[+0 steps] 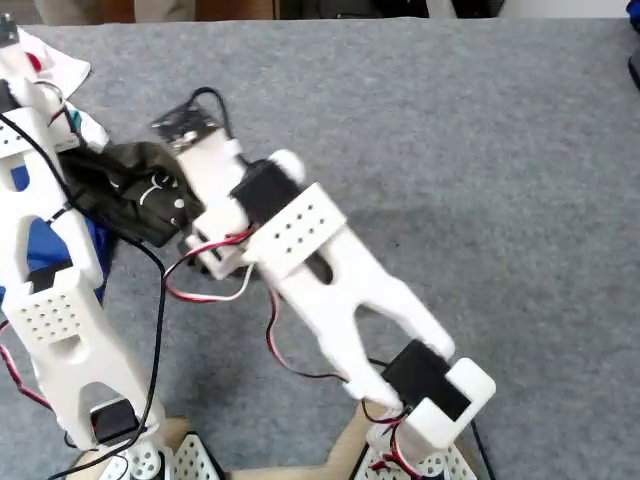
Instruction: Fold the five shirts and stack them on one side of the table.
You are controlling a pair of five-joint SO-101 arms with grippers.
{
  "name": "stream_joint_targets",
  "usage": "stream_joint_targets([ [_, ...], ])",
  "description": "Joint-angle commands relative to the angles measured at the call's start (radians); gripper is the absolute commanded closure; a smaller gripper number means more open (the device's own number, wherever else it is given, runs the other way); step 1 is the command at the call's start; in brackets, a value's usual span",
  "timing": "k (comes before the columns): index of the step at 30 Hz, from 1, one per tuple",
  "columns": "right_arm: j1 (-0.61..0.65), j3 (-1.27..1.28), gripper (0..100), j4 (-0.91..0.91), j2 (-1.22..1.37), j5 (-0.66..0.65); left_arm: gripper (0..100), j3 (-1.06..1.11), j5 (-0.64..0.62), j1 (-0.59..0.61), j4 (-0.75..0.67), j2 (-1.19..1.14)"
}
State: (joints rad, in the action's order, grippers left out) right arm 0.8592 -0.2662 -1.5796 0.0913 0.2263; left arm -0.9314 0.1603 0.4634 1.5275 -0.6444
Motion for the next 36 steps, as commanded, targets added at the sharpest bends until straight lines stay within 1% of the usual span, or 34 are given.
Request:
stream_joint_targets([
  [1,0.051,0.001,80.0,0.152,0.056,-0.002,98,-0.005,0.002,0.031,-0.018,-0.008],
  [3,0.061,-0.004,80.0,0.226,0.122,0.014,98,-0.006,0.002,0.040,-0.018,-0.030],
  [8,0.039,-0.019,80.0,0.361,0.263,0.160,98,-0.012,0.002,0.043,-0.037,-0.084],
  [15,-0.054,-0.111,80.0,0.373,0.392,0.247,98,-0.014,0.003,0.043,-0.106,-0.128],
  [19,-0.082,-0.153,80.0,0.373,0.453,0.247,98,-0.014,0.003,0.043,-0.110,-0.143],
  [33,-0.081,-0.398,80.1,0.374,0.670,0.245,98,-0.014,0.002,0.043,-0.107,-0.143],
  [35,-0.081,-0.426,83.4,0.374,0.693,0.245,98,-0.014,0.002,0.043,-0.107,-0.143],
  [36,-0.081,-0.441,87.1,0.374,0.702,0.245,98,-0.014,0.002,0.043,-0.107,-0.143],
])
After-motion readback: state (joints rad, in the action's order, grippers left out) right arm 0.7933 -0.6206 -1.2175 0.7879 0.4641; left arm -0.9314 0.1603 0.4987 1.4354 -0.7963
